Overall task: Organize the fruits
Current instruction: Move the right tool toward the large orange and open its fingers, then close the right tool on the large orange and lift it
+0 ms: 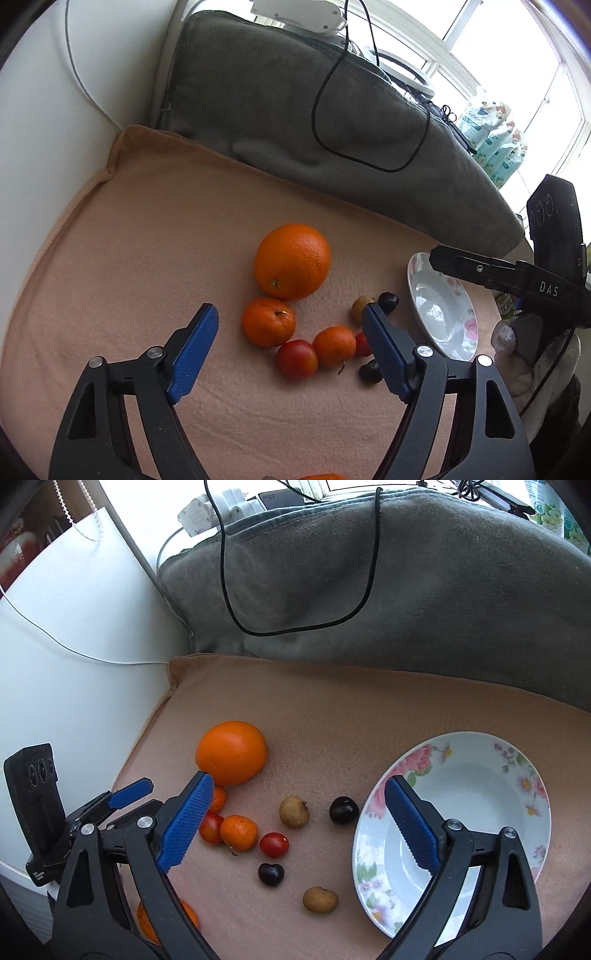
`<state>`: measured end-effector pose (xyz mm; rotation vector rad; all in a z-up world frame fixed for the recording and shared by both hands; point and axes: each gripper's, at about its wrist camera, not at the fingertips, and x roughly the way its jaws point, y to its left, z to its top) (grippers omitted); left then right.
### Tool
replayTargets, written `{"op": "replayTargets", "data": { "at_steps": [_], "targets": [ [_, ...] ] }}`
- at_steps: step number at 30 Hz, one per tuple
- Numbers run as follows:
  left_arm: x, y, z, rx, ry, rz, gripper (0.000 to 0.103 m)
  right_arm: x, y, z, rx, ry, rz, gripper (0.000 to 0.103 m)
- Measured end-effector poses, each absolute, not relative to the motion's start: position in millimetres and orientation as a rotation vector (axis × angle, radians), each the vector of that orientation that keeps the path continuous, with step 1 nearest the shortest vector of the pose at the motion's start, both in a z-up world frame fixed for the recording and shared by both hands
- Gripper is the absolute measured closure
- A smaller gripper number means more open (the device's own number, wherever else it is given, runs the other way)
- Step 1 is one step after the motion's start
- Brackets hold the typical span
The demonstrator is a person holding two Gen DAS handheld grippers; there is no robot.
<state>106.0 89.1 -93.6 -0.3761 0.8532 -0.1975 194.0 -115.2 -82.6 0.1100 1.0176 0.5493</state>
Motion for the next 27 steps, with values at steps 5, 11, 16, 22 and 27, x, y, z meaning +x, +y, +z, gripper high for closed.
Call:
{"op": "replayTargets", "data": {
  "at_steps": [5,11,16,22,27],
  "targets": [
    [122,91,-104,-0.395,0.886,-0.220,0.026,214,-93,-98,0.157,1.092,0.606,0.010],
    [137,94,-111,-0.404,0.910,-0.224,0.030,233,-76,-116,0.202,1.156,0.621,0.010],
    [147,93,-116,-0.412,0.926,-0.244,0.033,245,-64,-130,0.258,1.210,0.641,0.010],
    [156,89,-120,-0.412,0.942,-0.270,0.037,250,-48,-142,0.271,1.243,0.647,0.010],
    [162,89,-122,-0.413,0.951,-0.275,0.042,249,-40,-153,0.304,1.270,0.654,0.015]
  ]
}}
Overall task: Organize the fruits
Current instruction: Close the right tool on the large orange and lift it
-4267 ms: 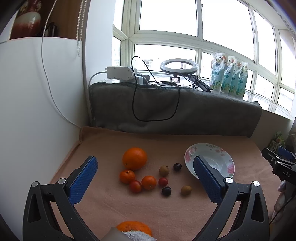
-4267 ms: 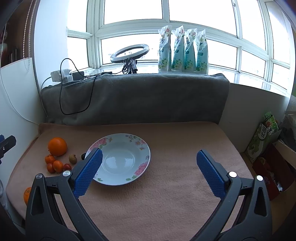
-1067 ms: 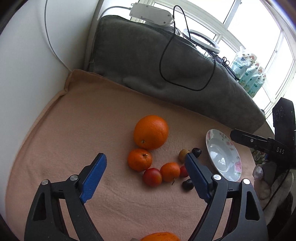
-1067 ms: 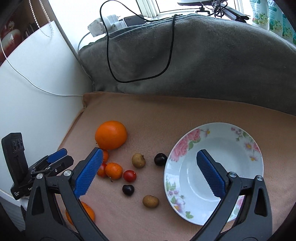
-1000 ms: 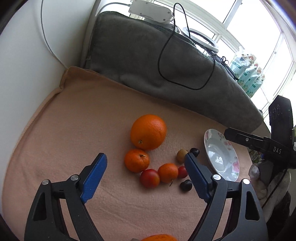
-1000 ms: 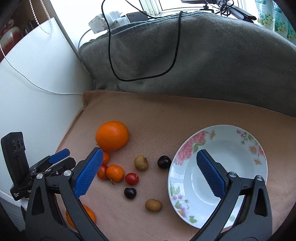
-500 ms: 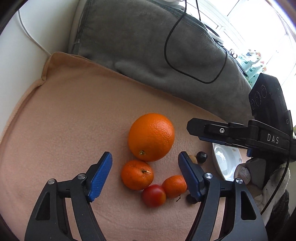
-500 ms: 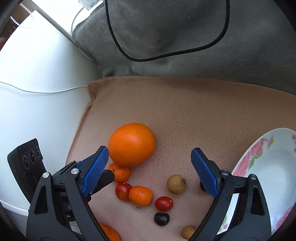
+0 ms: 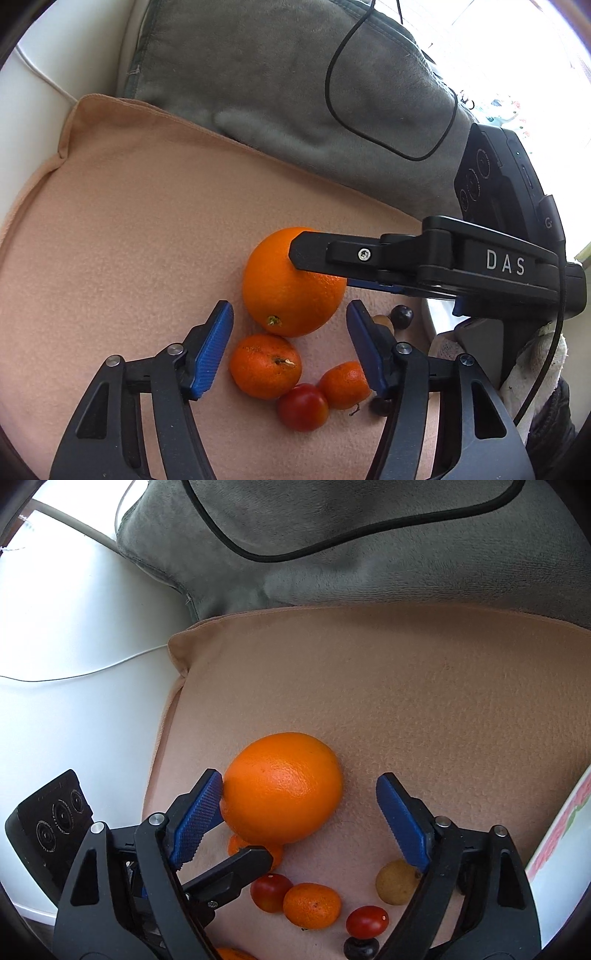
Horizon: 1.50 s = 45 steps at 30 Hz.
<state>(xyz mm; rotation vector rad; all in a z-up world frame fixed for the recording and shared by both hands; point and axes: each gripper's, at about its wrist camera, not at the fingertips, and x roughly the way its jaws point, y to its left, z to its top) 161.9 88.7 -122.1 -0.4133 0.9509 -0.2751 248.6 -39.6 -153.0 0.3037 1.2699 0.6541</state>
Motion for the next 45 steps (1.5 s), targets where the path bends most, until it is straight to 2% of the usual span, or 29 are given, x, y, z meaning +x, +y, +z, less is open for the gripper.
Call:
{"op": "replayTargets", "data": {
  "at_steps": [5,9,23,45],
  "targets": [
    [163,89,-125,-0.420,0.957,-0.288,0.051,244,-37,-156,0.311,1.277,0.671,0.018],
    [165,88,-125,-0.407,0.955,-0.284,0.055,242,-37,-162,0.341,1.284,0.694,0.028],
    [161,78,-117,-0.375,0.942,-0.285,0.055,235,-43,-157,0.336,1.251,0.674,0.029],
    [125,27,-80,-0.288,0.860,-0.327,0.054,182,-90,-110,0.322,1.131,0.670,0.029]
  ]
}}
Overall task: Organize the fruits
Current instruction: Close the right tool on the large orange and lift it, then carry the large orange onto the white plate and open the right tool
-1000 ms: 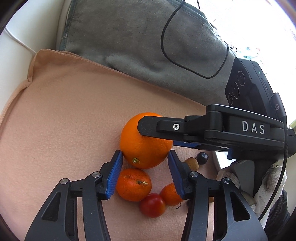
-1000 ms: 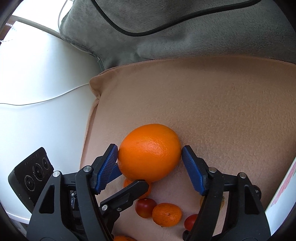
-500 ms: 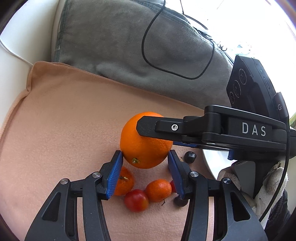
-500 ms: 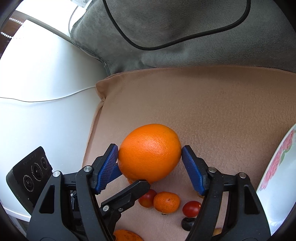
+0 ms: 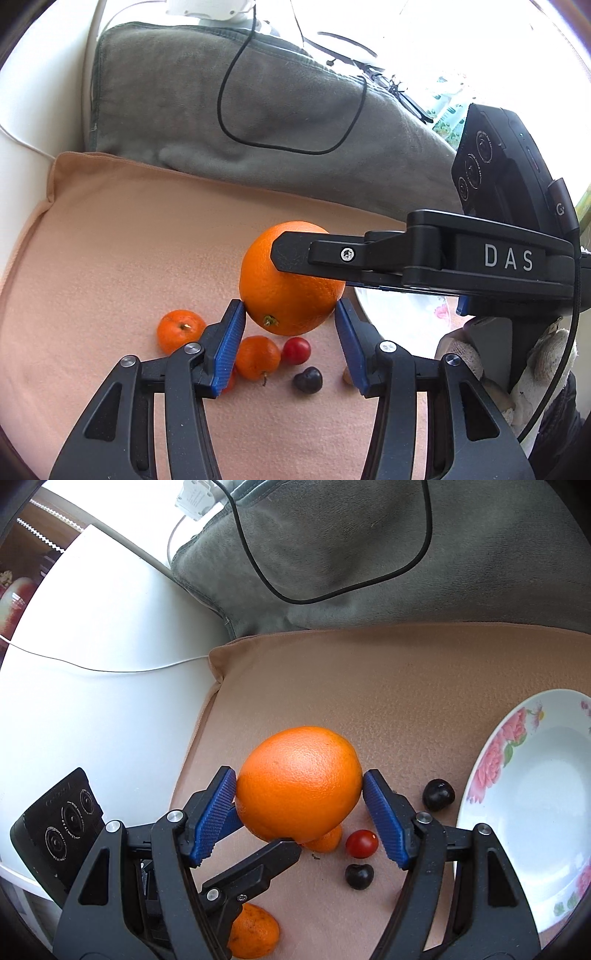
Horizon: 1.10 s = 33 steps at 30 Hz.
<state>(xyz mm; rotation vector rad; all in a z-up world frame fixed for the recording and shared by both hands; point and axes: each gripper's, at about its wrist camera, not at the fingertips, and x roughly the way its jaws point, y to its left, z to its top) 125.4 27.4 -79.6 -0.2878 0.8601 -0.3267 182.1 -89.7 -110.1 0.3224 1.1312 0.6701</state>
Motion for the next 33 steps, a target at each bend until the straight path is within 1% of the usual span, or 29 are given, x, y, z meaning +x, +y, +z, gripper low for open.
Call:
{"op": "replayTargets", "data": {
  "at_steps": [14,33],
  "targets": [
    [97,-25,-73,-0.274,0.858,-0.403,0.055,141,-145,-103,0.345,1.084,0.618,0.029],
    [99,-92,-90,-0.251,0.924,-0.535,0.056,142,-222,-125,0.480,1.094,0.532,0.030]
  ]
}}
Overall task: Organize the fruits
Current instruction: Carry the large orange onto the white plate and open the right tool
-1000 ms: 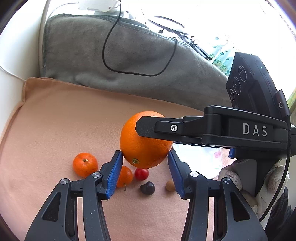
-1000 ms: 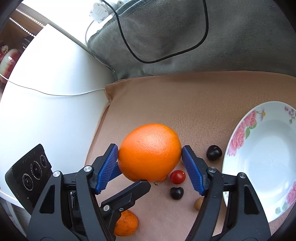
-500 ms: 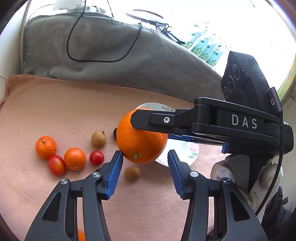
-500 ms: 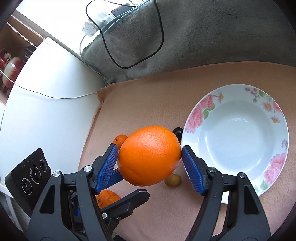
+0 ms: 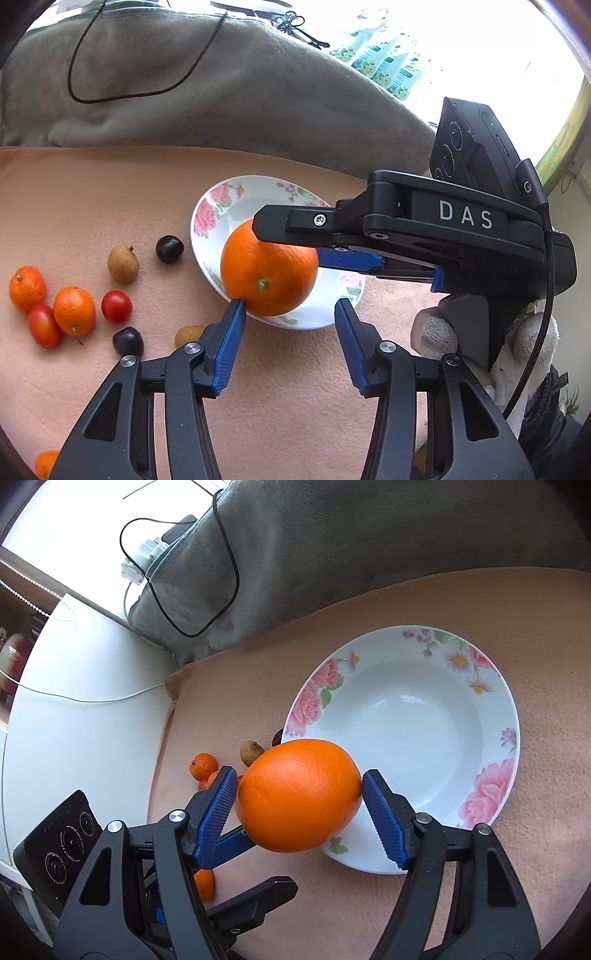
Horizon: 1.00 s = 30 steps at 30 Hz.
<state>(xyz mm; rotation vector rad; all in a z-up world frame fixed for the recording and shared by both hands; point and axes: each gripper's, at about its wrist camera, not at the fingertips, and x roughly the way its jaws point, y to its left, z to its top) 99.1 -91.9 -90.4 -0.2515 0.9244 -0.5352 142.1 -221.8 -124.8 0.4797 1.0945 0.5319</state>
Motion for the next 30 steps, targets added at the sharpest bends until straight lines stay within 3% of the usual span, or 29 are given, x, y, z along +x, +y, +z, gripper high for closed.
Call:
{"op": "replayTargets", "data": {
  "at_steps": [18,30],
  "targets": [
    [71,-68,-74,-0.215,0.861,-0.487,0.053,123,-232,-94,0.388,0.949,0.483,0.030],
    [63,-51,-67,-0.209,0.822,-0.407,0.037,109,-227,-86,0.325,0.889,0.456,0.013]
  ]
}}
